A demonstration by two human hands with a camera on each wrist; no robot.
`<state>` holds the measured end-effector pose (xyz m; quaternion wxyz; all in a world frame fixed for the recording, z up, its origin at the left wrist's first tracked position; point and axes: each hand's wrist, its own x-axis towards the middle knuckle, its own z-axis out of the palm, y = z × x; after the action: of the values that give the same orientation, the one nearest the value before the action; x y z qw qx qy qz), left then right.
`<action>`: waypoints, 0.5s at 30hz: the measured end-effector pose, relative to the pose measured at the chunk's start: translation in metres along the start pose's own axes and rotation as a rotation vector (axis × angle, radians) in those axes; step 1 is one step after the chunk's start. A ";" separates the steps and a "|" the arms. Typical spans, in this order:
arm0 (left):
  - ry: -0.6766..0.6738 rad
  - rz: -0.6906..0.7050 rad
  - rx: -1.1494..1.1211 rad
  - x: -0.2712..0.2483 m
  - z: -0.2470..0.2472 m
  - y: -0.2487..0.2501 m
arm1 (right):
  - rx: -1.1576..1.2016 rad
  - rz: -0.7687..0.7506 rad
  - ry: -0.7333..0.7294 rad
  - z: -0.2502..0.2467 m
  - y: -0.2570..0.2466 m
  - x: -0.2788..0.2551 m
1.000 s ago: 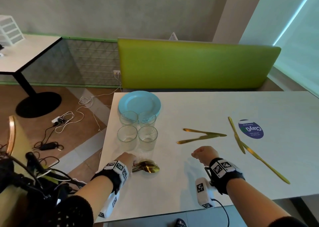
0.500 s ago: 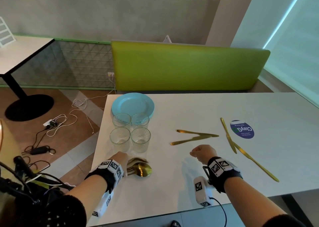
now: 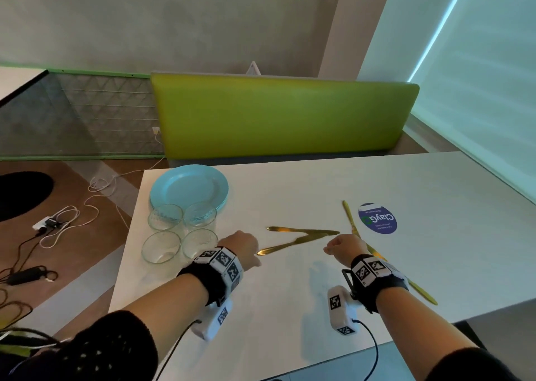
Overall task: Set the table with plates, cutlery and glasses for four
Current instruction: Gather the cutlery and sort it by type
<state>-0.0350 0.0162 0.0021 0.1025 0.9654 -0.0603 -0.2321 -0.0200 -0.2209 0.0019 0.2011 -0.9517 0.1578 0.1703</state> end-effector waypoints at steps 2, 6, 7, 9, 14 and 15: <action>0.027 0.030 -0.083 0.015 -0.010 0.022 | -0.035 0.044 0.014 -0.011 0.014 0.012; 0.039 0.080 -0.243 0.051 -0.025 0.063 | -0.132 0.150 0.038 -0.025 0.053 0.041; 0.038 0.094 -0.271 0.060 -0.027 0.073 | -0.160 0.177 0.034 -0.027 0.064 0.049; 0.047 0.110 -0.313 0.078 -0.031 0.092 | -0.219 0.232 0.020 -0.028 0.088 0.066; 0.062 0.123 -0.377 0.116 -0.036 0.131 | -0.285 0.342 -0.039 -0.030 0.133 0.093; 0.063 0.122 -0.384 0.121 -0.036 0.137 | -0.335 0.340 -0.064 -0.030 0.138 0.095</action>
<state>0.0790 -0.1311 0.0115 0.3002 0.9295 -0.0701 -0.2025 0.0219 -0.3763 -0.0545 0.0137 -0.9255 0.2790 0.2558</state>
